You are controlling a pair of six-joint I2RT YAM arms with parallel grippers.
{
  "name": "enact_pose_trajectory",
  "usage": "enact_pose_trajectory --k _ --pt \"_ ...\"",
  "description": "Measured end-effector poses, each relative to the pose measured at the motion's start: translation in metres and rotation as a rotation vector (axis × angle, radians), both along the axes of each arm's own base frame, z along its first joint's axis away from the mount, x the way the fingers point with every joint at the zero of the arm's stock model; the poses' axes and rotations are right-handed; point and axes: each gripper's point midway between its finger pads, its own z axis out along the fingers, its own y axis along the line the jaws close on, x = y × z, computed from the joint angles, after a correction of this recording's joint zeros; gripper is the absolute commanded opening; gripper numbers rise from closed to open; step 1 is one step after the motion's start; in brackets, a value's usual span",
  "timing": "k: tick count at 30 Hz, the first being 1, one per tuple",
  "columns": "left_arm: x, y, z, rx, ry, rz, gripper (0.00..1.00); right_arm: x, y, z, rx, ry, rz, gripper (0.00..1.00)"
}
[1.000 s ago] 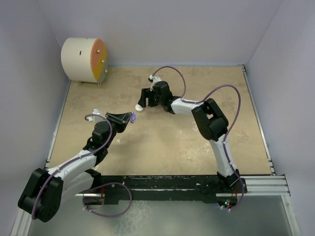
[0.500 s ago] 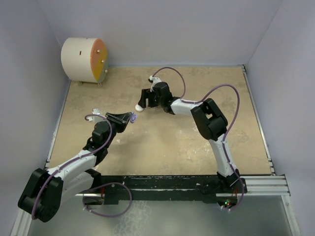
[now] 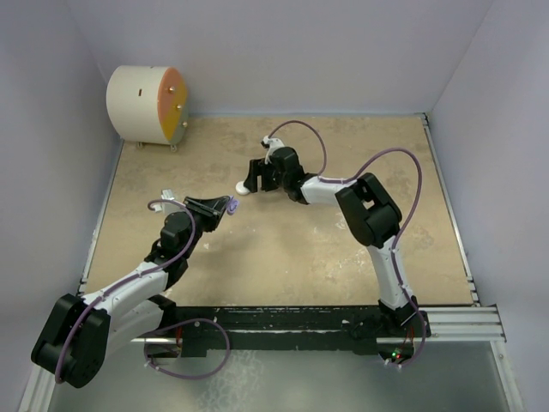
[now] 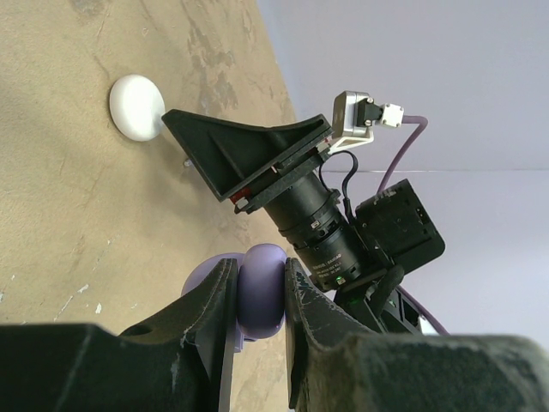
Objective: Insert the wireless bluetooth earbuds into the charging case
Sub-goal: Pick up the earbud from the center of the board.
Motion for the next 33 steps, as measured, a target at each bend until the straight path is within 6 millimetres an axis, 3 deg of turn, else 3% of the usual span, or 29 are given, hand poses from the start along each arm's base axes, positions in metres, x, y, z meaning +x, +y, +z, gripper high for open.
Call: enact_pose_trajectory --k 13,22,33 --pt "0.000 0.000 -0.002 0.002 0.006 0.000 0.00 0.000 -0.009 0.007 -0.047 -0.017 -0.002 0.76" --pt "0.001 0.000 -0.004 0.005 0.012 0.000 0.00 0.015 -0.021 0.063 -0.056 -0.127 -0.076 0.72" --pt "0.000 -0.001 -0.006 0.006 0.016 -0.005 0.00 0.014 -0.054 0.035 -0.219 -0.065 -0.183 0.61"
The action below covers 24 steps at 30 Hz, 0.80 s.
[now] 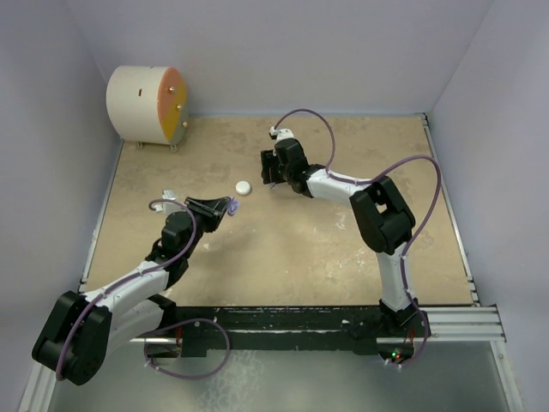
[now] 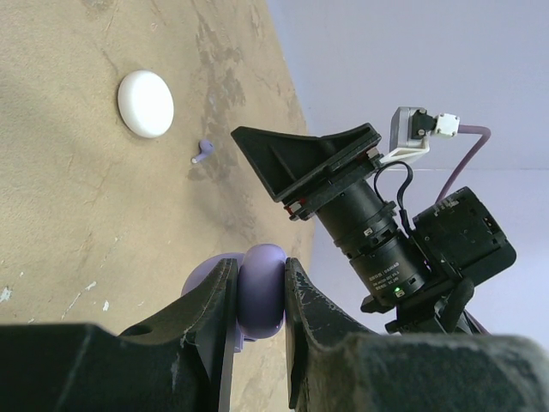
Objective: Insert the wireless bluetooth earbuds into the charging case
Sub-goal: Pick up the earbud from the center of the board.
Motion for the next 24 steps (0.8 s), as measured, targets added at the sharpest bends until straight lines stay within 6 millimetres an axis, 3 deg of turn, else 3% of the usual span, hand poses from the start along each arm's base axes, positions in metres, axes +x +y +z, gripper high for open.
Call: enact_pose_trajectory --k 7,15,24 --pt "0.000 -0.001 -0.003 0.002 0.007 -0.004 0.00 0.002 -0.003 -0.008 -0.025 0.013 -0.021 0.56" --pt "0.000 -0.002 -0.001 -0.002 0.002 -0.009 0.00 0.001 -0.004 -0.034 -0.055 0.061 -0.022 0.54" --pt "0.000 -0.002 0.001 -0.005 -0.005 -0.010 0.00 -0.001 -0.007 -0.040 -0.067 0.077 -0.027 0.50"
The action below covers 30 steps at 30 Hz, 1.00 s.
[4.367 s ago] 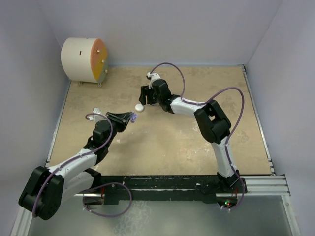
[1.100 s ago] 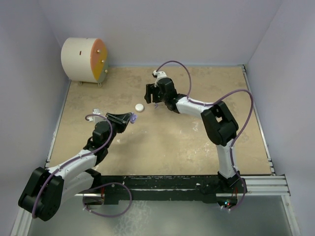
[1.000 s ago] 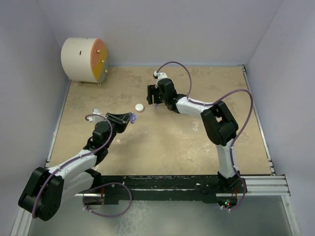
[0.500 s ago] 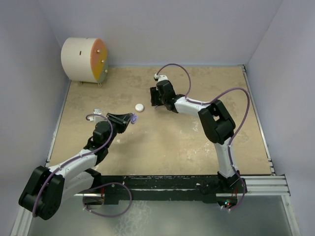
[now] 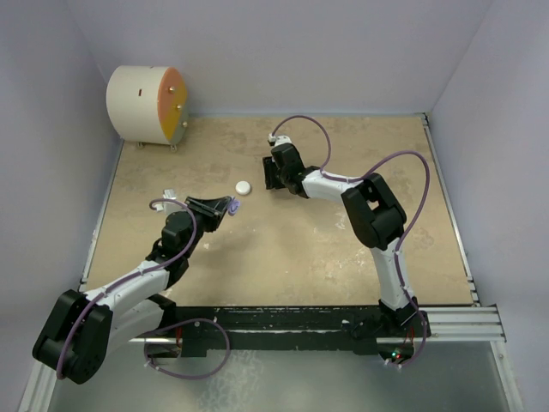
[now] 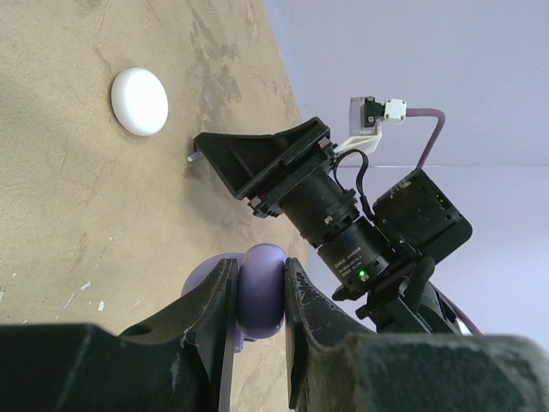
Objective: Insert the wireless bluetooth earbuds into the charging case
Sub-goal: Pick up the earbud from the center of the board.
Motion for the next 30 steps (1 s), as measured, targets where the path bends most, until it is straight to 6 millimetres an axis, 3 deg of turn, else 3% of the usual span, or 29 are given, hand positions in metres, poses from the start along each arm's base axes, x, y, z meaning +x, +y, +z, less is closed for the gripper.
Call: enact_pose_trajectory --k 30 --pt "-0.0002 -0.0013 -0.0010 -0.008 0.004 -0.005 0.00 0.0012 0.0031 -0.0057 -0.022 -0.010 -0.012 0.42"
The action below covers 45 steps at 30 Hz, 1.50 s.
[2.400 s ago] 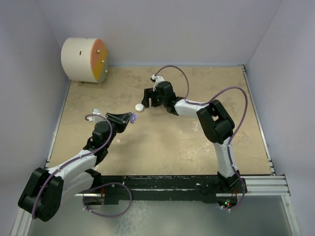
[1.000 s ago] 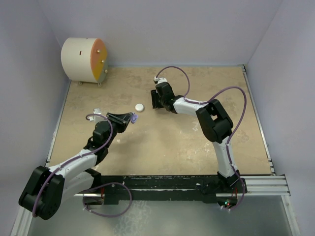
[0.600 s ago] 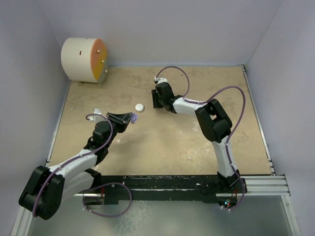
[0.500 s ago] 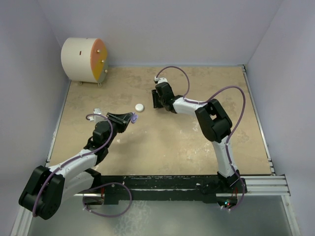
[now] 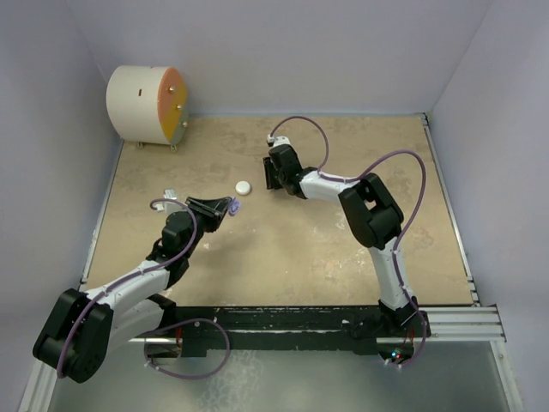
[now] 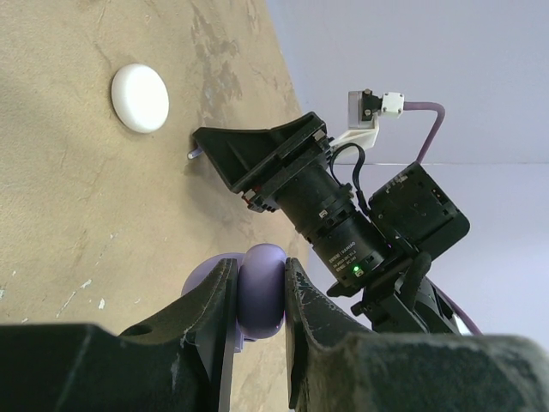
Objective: Insert the wireless bluetooth earbuds into the charging case
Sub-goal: Pick up the earbud from the center of the board.
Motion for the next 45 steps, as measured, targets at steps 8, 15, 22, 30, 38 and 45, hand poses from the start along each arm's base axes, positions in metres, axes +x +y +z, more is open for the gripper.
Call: enact_pose_trajectory --k 8,15,22,30,38,45 --pt "-0.0004 0.0001 0.0003 -0.002 -0.004 0.000 0.00 -0.0002 0.0029 -0.0012 -0.023 -0.018 -0.014 0.40" --pt "-0.0030 0.0012 -0.0061 0.002 0.007 -0.001 0.00 0.0002 0.0017 -0.0012 -0.037 -0.028 -0.029 0.37" --pt "-0.0031 0.0012 -0.0057 -0.002 0.003 0.000 0.00 -0.0021 0.0020 -0.0017 -0.057 -0.035 -0.039 0.36" --pt "-0.0040 0.0014 -0.0067 -0.008 0.004 0.000 0.00 -0.0062 0.0046 -0.0027 -0.084 -0.043 -0.048 0.34" --pt "-0.0045 0.0014 -0.0055 -0.011 0.001 -0.001 0.00 -0.0059 0.0052 -0.0036 -0.094 -0.045 -0.056 0.27" --pt "-0.0038 0.0032 -0.0049 -0.012 -0.001 0.004 0.00 -0.0056 0.0049 -0.0042 -0.093 -0.044 -0.059 0.16"
